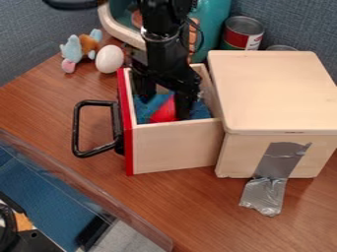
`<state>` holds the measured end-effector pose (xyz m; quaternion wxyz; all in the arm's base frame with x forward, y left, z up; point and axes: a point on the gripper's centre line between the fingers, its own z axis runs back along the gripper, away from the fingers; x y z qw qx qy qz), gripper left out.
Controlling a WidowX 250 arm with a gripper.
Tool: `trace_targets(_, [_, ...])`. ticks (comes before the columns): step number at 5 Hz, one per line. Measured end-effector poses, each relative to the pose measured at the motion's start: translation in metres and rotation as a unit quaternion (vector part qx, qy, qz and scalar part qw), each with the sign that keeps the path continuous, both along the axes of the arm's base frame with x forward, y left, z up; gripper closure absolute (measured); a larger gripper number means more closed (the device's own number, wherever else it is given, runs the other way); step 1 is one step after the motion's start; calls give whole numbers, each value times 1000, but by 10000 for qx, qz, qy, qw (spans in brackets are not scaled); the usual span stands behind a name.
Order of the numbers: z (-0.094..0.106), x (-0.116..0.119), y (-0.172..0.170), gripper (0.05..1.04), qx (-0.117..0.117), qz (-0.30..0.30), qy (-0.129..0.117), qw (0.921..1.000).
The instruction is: Moved the red object from inside the drawer to the left side of it
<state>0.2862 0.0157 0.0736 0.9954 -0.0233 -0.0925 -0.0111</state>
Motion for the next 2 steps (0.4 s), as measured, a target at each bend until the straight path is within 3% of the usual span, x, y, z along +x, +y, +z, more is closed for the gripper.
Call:
trace_targets(1, [-1,-1,-15,115,-251,-71,0,9997])
trace_targets(2, [-6,-5,-17,390,-303,-45,41,9995])
